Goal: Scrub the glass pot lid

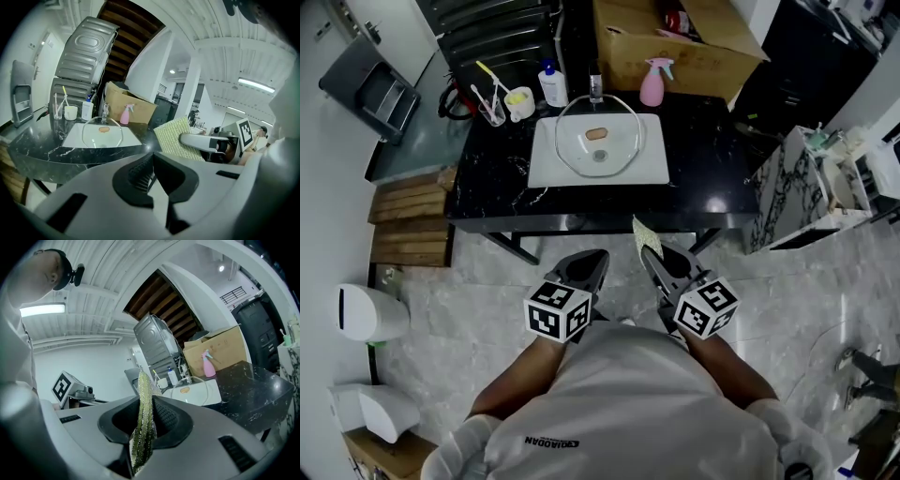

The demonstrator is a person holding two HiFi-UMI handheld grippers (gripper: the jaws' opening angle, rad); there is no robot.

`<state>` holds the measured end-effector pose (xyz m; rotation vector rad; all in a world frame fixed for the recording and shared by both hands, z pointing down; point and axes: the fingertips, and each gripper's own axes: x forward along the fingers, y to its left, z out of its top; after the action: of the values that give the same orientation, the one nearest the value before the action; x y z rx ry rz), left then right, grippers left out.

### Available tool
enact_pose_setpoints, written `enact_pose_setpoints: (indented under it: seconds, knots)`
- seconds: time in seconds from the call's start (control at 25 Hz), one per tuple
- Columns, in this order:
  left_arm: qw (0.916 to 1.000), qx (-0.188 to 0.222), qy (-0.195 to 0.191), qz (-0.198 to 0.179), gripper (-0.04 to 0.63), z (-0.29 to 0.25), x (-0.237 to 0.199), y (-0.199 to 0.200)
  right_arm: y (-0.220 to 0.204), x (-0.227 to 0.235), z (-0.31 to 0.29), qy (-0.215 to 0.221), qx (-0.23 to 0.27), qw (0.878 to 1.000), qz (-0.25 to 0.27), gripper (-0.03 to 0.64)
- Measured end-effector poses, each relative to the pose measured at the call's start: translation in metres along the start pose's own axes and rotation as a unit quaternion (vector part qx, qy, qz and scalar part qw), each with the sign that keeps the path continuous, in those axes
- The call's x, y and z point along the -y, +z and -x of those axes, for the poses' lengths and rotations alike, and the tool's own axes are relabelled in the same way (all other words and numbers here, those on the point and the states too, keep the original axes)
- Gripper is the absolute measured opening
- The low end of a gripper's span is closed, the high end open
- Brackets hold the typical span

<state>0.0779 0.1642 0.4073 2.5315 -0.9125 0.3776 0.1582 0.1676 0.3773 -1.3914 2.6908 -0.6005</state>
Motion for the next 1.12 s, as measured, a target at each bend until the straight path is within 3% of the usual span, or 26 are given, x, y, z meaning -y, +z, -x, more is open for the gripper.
enact_pose_setpoints:
  seconds: [1.12]
  knots:
    - [0.9999, 0.001, 0.007, -0.016, 0.015, 0.030, 0.009, -0.010, -0.018, -0.030, 0.015, 0.009, 0.000, 1.000, 0.018, 0.084]
